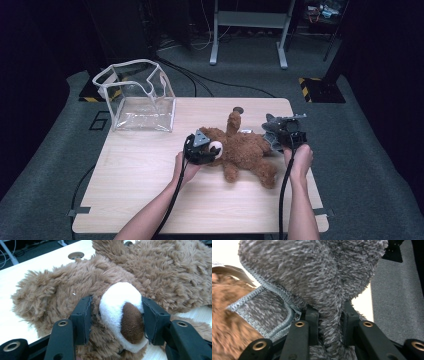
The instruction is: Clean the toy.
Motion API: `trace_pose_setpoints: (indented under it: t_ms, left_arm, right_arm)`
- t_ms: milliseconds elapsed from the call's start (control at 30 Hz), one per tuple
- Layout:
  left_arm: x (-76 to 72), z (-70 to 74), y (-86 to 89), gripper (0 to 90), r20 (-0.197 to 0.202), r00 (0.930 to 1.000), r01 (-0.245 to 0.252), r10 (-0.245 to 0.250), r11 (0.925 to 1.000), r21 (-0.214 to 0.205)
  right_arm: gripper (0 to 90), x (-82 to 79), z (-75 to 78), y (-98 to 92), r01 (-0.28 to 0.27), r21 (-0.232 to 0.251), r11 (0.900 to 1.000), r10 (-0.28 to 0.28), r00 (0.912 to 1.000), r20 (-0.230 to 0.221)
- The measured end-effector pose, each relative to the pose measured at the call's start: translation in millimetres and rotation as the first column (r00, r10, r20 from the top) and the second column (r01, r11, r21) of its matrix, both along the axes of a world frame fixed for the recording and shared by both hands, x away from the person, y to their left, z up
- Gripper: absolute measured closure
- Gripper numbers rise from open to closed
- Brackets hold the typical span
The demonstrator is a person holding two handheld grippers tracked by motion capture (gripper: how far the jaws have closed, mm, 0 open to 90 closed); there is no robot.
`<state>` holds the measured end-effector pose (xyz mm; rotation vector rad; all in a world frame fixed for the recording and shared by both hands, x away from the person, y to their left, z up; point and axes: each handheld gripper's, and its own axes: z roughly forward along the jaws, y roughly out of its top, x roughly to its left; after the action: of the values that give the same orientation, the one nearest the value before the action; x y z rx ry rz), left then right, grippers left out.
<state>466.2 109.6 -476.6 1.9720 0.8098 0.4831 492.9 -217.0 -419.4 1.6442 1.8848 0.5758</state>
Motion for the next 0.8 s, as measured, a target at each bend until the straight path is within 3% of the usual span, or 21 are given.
trace_pose_setpoints:
  t_ms: [100,233,333,433,567,633,667,700,800]
  left_arm:
    - [0.0,-0.1,-0.2,46.5,-0.003,1.0,-0.001,0.001,1.0,-0.004]
    - [-0.1,-0.1,-0.7,46.5,-0.003,1.0,-0.004,0.004,1.0,-0.004]
    - [0.0,0.1,-0.8,46.5,-0.003,1.0,-0.005,0.005,1.0,-0.001]
    - [-0.1,0.1,-0.9,46.5,-0.003,1.0,-0.005,0.005,1.0,-0.001]
    - [-0.2,0.0,-0.7,46.5,-0.004,1.0,-0.006,0.006,1.0,-0.003]
    - [-0.3,0.0,-0.6,46.5,-0.004,1.0,-0.005,0.005,1.0,-0.004]
    - [-0.4,0.0,-0.3,46.5,-0.003,1.0,-0.005,0.005,1.0,-0.001]
    - [-0.6,0.2,-0.3,46.5,-0.003,1.0,-0.005,0.005,1.0,0.002]
    - [-0.5,0.4,0.1,46.5,-0.004,1.0,-0.003,0.003,1.0,0.004]
  right_arm:
    - [72.4,-12.1,10.1,-3.6,-0.028,0.012,0.9995,0.027,0.9978,0.061]
    - [72.4,-30.1,28.5,8.2,-0.076,0.054,0.9957,0.068,0.9887,0.134]
    - [72.3,-39.8,38.5,24.1,-0.153,0.074,0.9855,0.137,0.9743,0.179]
    - [72.2,-45.8,43.1,45.5,-0.221,0.085,0.9715,0.202,0.9607,0.19]
    - [71.9,-47.1,37.3,86.0,-0.326,0.105,0.9395,0.305,0.9358,0.177]
    - [71.7,-44.8,30.8,104.5,-0.361,0.115,0.9255,0.341,0.9259,0.164]
    - [71.7,-43.1,26.7,113.1,-0.368,0.142,0.9188,0.349,0.9259,0.146]
    - [71.7,-40.6,22.1,121.1,-0.377,0.143,0.915,0.361,0.9238,0.128]
    - [71.7,-32.8,7.2,136.9,-0.377,0.104,0.9203,0.37,0.9254,0.084]
